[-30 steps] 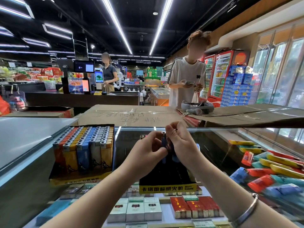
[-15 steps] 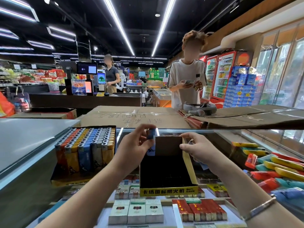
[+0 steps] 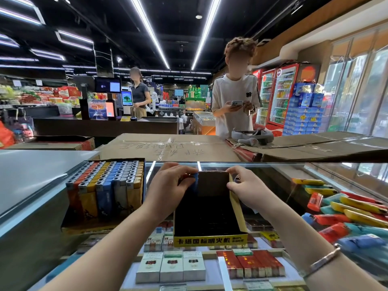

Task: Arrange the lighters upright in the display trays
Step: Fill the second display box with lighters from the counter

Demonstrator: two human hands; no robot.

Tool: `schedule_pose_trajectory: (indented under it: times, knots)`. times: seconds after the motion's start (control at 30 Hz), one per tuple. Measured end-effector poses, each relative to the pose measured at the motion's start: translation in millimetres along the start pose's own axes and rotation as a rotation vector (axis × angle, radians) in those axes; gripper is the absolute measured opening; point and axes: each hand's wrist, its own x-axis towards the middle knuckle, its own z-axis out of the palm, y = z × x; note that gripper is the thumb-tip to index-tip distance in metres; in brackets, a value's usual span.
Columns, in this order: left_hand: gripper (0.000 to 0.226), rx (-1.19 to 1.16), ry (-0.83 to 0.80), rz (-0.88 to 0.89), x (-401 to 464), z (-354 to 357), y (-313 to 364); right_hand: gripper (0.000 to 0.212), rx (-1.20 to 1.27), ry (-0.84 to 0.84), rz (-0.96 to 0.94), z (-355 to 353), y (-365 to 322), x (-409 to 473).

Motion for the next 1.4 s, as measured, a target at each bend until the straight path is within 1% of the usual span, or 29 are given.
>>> schedule_pose_trajectory:
  times: [0.23,0.3,0.47,0.63,0.7,0.77,0.83,0.9,0.97,1.03,1.07,1.13,1.2,1.33,1.4]
  knots:
    - [0.029,0.162,0.021,0.097,3,1,3,0.025,-0.012,-0.001,-0.009,1,2,2]
    - [0.03,0.217,-0.018,0.097,3,2,3,0.028,-0.033,0.005,-0.017,1,3,2]
    - [0.039,0.273,-0.138,0.031,4,1,-1,0.033,-0.057,0.005,-0.016,2,2,3]
    - [0.048,0.308,-0.258,0.005,3,1,-3,0.033,-0.04,-0.012,-0.001,1,1,1]
    - [0.052,0.296,-0.293,-0.013,2,0,-4,0.028,0.067,0.02,0.048,-2,-3,1]
    - [0.056,0.248,-0.321,-0.038,1,-1,-6,0.023,0.323,0.065,0.088,-10,-10,0]
    - [0.059,0.163,-0.344,-0.071,0,-4,-6,0.032,0.613,0.059,0.053,-18,-15,-2]
    - [0.061,0.096,-0.355,-0.093,0,-6,-5,0.043,0.778,0.001,-0.009,-23,-18,-5]
    - [0.059,0.069,-0.334,-0.085,0,-7,-3,0.049,0.842,-0.107,-0.053,-23,-20,-9]
    - [0.052,0.06,-0.25,-0.021,-1,-7,2,0.05,0.831,-0.215,-0.088,-19,-22,-12]
    - [0.048,0.039,-0.197,0.018,-2,-8,7,0.049,0.796,-0.24,-0.104,-16,-23,-14]
    - [0.044,-0.044,-0.107,0.08,-2,-10,17,0.049,0.671,-0.231,-0.146,-10,-26,-15]
    - [0.04,-0.09,-0.058,0.106,-3,-11,24,0.05,0.579,-0.24,-0.188,-5,-29,-17]
    - [0.025,-0.074,-0.042,0.166,-4,-10,27,0.058,0.585,-0.296,-0.21,2,-34,-20]
    - [0.026,-0.1,-0.065,0.16,-5,-9,27,0.064,0.575,-0.327,-0.209,5,-35,-21]
